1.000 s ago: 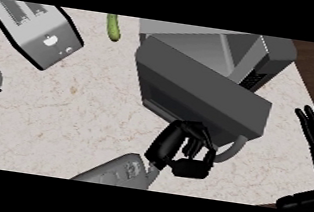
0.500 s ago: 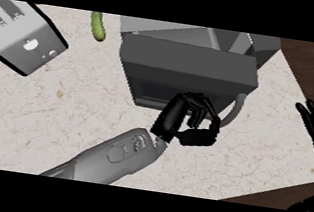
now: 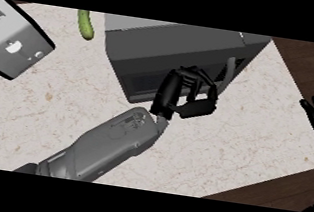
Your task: Pick up the milk, place it into the microwave and close the microwave
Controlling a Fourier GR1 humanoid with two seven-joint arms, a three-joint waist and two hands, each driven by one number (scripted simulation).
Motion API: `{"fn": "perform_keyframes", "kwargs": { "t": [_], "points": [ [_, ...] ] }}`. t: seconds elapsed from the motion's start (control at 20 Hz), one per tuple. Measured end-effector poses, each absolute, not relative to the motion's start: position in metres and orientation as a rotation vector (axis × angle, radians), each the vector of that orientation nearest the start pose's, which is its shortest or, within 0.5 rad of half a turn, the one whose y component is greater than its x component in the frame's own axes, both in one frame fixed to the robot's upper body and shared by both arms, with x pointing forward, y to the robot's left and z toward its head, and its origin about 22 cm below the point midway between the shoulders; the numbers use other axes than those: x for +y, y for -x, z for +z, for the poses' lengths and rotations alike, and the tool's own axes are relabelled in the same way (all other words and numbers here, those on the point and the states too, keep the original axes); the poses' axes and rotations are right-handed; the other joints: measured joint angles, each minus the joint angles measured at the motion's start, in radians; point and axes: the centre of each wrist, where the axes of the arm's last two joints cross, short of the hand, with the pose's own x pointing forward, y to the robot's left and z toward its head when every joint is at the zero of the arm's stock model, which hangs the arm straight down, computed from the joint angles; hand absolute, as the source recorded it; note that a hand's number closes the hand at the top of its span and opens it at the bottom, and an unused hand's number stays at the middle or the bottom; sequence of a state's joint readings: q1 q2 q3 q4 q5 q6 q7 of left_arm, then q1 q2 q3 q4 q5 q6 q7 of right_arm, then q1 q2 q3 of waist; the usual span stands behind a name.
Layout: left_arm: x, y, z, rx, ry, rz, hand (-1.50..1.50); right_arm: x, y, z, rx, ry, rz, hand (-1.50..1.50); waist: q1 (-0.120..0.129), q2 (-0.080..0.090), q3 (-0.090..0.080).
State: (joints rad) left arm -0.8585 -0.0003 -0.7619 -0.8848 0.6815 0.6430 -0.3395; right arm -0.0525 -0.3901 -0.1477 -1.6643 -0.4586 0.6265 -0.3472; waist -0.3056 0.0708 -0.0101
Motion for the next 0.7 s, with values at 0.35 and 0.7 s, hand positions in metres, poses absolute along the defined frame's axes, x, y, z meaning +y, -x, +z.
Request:
{"fn": "perform_keyframes", "kwargs": {
  "t": [0.35, 0.7],
  "points": [
    [0.01, -0.339, 0.041, -1.771, 0.208, -0.129, 1.5, -0.339, -0.252, 0.091, -2.069, -0.572, 0.398, -1.5, -0.02, 0.004, 0.002],
    [0.011, -0.34, 0.039, -1.796, 0.227, -0.092, 1.5, -0.341, -0.254, 0.104, -2.081, -0.588, 0.416, -1.5, -0.029, 0.006, 0.004]
  ]
}}
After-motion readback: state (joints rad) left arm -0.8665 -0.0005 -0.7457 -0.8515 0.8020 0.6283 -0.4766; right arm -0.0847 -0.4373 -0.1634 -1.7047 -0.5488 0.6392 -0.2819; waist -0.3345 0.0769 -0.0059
